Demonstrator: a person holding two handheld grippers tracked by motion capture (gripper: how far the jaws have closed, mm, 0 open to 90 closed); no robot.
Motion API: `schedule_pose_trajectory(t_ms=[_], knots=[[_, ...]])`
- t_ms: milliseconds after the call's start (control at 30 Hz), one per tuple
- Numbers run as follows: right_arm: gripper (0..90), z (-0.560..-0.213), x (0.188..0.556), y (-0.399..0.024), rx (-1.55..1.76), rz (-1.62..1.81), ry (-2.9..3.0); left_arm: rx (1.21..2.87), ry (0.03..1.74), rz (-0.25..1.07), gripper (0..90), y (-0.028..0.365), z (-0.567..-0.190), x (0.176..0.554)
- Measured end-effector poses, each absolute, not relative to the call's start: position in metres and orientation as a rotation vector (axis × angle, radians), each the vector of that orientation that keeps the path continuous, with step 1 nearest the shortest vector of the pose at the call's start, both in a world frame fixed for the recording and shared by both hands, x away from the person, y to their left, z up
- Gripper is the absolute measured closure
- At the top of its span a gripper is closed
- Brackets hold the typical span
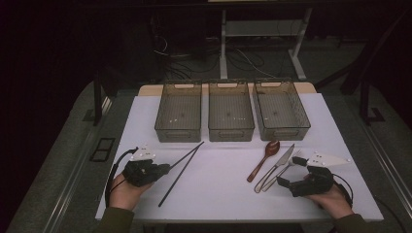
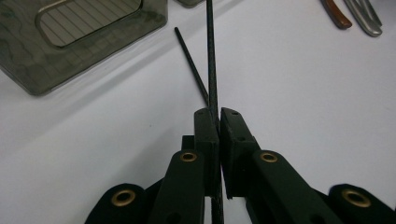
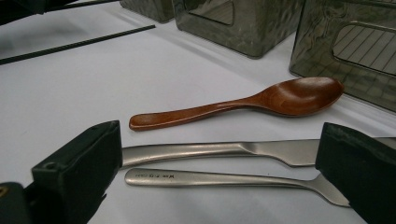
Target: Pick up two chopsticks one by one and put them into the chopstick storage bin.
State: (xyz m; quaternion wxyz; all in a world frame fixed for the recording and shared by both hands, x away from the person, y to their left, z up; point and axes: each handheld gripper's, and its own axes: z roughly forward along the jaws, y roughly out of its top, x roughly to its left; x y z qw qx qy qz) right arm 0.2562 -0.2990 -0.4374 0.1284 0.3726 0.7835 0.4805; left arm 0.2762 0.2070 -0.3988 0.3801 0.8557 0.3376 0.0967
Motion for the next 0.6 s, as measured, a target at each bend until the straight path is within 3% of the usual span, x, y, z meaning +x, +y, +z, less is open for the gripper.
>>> schedule_pose_trajectory(t_ms=[600], knots=[[0.1,-0.437,0.251,-0.303,1.069,1.38,2.288,2.107,0.823,0.247,85.1,0.198,-0.377,0.291]])
